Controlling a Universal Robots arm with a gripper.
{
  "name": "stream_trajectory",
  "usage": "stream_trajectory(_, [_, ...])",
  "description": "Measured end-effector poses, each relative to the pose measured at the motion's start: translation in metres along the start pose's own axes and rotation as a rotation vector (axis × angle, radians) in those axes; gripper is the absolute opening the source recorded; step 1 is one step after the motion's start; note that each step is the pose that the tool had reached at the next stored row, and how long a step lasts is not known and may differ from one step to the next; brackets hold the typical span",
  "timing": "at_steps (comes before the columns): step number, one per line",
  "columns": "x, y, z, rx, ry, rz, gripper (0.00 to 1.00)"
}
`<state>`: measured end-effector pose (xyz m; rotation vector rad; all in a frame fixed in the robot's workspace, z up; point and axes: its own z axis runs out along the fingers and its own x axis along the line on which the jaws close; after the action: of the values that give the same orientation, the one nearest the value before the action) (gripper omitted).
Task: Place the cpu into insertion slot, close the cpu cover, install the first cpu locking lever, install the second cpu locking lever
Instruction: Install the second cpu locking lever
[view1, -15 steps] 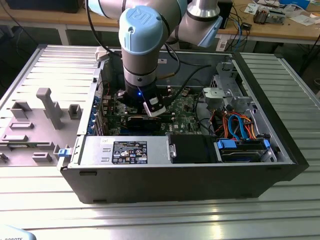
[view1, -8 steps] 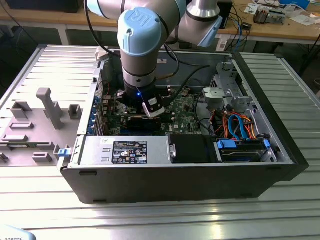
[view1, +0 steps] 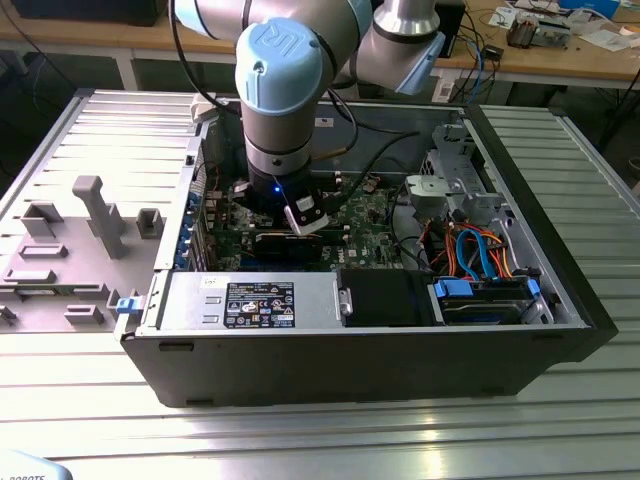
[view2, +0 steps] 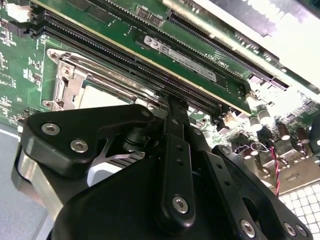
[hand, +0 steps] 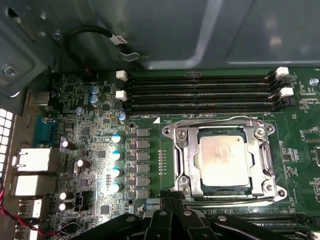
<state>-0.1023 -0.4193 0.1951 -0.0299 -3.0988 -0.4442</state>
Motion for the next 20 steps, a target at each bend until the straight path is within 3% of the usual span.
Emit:
stream_trajectory(6, [0.002, 0.0037, 0.0008, 0.0006, 0.0004, 0.0, 0.11])
stream_trajectory(20, [0.0026, 0.0029, 0.0048, 0.0017, 0.0011, -0.001, 0.11])
